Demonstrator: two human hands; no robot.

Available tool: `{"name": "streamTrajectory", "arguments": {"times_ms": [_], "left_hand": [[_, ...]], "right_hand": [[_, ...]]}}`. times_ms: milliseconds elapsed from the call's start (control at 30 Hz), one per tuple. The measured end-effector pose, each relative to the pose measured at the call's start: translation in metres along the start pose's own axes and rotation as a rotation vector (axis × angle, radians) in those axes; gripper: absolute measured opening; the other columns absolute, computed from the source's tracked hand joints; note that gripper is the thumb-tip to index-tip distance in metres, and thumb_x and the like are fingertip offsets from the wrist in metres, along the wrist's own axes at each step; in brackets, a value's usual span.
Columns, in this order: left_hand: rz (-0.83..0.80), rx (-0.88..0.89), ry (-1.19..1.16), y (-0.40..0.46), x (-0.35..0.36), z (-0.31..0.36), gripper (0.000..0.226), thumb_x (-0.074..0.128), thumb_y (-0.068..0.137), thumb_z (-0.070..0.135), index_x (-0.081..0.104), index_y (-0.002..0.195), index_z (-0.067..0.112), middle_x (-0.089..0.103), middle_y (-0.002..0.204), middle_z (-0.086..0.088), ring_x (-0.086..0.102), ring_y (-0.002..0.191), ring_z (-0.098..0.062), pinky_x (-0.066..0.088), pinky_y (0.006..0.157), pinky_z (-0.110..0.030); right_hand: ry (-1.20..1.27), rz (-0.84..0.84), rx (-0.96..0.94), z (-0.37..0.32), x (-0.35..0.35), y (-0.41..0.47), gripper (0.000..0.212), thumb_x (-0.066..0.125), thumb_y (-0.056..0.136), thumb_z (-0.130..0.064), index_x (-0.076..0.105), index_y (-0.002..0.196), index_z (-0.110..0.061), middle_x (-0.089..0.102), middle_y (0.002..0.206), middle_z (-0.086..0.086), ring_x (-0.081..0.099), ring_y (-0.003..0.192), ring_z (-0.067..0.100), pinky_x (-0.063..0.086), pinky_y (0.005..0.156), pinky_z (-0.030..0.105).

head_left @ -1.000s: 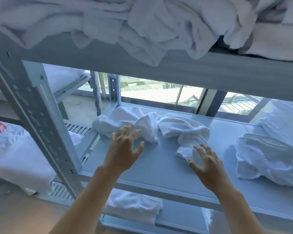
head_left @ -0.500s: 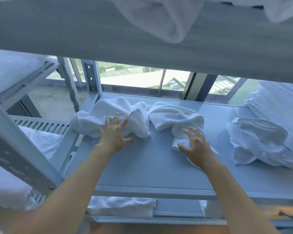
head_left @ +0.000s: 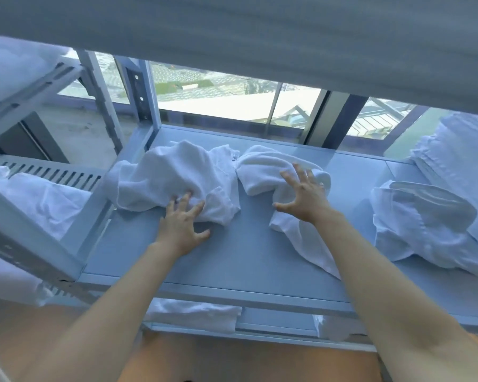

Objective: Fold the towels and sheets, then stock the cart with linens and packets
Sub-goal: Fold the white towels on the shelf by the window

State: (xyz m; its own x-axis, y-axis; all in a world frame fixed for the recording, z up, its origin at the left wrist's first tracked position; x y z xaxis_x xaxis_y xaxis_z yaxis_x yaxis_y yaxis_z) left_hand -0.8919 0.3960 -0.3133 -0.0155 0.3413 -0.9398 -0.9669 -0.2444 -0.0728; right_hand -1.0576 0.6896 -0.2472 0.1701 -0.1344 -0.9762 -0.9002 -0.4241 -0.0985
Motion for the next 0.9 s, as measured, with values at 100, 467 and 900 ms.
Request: {"name": "streamTrajectory", "arguments": {"times_ms": [100, 467, 900], "left_hand": [[0.004, -0.010, 0.014, -0.014, 0.007, 0.006, 0.081, 0.068, 0.083, 0.061, 0.037, 0.154, 0.039, 0.007, 0.169, 0.005, 0.010, 0.153, -0.037, 0.036, 0.117, -0.052], [0.029, -0.037, -0.043, -0.076, 0.023, 0.040, 0.073, 0.076, 0.082, 0.055, 0.054, 0.146, 0.029, 0.032, 0.162, -0.002, 0.021, 0.151, -0.037, 0.030, 0.120, -0.050], [0.176, 0.185, 0.030, -0.113, -0.015, 0.179, 0.068, 0.079, 0.080, 0.044, 0.060, 0.138, 0.015, 0.061, 0.134, -0.009, 0.054, 0.125, -0.034, 0.046, 0.102, -0.050]], "right_hand": [[0.050, -0.092, -0.009, 0.010, 0.016, 0.006, 0.100, 0.070, 0.077, -0.069, 0.016, 0.159, -0.051, -0.015, 0.169, -0.019, -0.009, 0.158, 0.026, 0.009, 0.122, 0.068], [-0.001, -0.077, -0.079, 0.025, 0.057, -0.038, 0.091, 0.048, 0.077, -0.073, 0.013, 0.158, -0.051, -0.004, 0.171, -0.015, -0.001, 0.159, 0.026, 0.013, 0.121, 0.064], [0.042, 0.058, -0.156, 0.077, 0.078, -0.174, 0.093, 0.050, 0.080, -0.074, 0.008, 0.160, -0.051, -0.011, 0.171, -0.016, -0.007, 0.159, 0.024, 0.015, 0.122, 0.064]]}}
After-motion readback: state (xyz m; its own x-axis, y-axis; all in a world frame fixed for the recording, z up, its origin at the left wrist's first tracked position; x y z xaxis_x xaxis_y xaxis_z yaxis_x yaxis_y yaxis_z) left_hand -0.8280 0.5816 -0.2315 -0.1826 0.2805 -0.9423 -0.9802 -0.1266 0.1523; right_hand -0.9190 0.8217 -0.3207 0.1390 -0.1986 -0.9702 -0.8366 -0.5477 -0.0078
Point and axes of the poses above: each hand's wrist, its own y-axis towards the middle knuckle, its own x-axis out of the palm, z = x × y, the point moved 4 cm from there along y, towards the middle knuckle
